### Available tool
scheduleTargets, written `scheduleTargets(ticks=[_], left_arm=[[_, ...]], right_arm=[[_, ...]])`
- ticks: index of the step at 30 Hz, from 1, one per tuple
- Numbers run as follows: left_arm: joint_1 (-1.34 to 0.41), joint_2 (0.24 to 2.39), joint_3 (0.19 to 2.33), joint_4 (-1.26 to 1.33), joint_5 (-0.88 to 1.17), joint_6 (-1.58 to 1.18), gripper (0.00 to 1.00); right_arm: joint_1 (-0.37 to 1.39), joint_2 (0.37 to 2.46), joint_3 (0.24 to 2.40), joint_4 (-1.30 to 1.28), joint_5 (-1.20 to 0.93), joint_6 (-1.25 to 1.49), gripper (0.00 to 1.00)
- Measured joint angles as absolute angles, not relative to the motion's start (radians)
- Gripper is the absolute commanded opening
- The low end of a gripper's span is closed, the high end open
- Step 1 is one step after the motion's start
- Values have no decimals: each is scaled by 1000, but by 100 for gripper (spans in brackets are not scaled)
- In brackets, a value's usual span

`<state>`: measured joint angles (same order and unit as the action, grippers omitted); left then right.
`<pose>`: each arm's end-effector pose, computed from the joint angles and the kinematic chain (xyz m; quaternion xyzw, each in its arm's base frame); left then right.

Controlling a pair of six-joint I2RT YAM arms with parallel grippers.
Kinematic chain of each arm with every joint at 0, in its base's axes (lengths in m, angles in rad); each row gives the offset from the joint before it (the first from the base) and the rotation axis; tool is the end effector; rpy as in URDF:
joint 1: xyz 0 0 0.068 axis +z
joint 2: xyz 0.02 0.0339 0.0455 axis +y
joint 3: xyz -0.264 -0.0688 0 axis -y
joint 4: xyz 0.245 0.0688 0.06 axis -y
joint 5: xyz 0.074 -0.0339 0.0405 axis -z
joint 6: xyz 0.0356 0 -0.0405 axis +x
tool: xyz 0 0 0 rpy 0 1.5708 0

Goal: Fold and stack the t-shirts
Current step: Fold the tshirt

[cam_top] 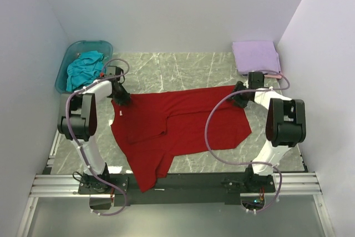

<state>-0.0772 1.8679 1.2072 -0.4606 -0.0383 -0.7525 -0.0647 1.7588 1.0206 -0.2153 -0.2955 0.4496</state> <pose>0.3741 -0.0276 0.1643 -0.3269 0.9182 -0.0727 0.2114 0.3534 -0.0125 0.1642 0.1964 0.9228 0.1951 0.2681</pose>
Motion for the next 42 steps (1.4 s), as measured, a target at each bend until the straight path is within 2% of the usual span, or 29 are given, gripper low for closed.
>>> scheduleTargets(ticks=[11, 18, 24, 30, 35, 42], left_arm=[[-37, 1979, 1358, -488, -84, -736, 32], [-42, 2000, 1391, -480, -80, -725, 47], [-44, 2016, 1418, -483, -83, -719, 49], [-43, 2043, 1455, -485, -89, -719, 49], [-43, 2072, 1494, -492, -94, -719, 50], [-43, 2129, 1583, -503, -95, -719, 57]], right_arm=[[-210, 1788, 998, -168, -331, 547, 52], [-227, 1786, 999, -164, -341, 556, 52], [-227, 1783, 1005, -116, -364, 554, 49], [-217, 1839, 1102, -56, -424, 582, 49], [-214, 1975, 1206, -19, -454, 613, 48], [-214, 2093, 1339, -50, -461, 632, 49]])
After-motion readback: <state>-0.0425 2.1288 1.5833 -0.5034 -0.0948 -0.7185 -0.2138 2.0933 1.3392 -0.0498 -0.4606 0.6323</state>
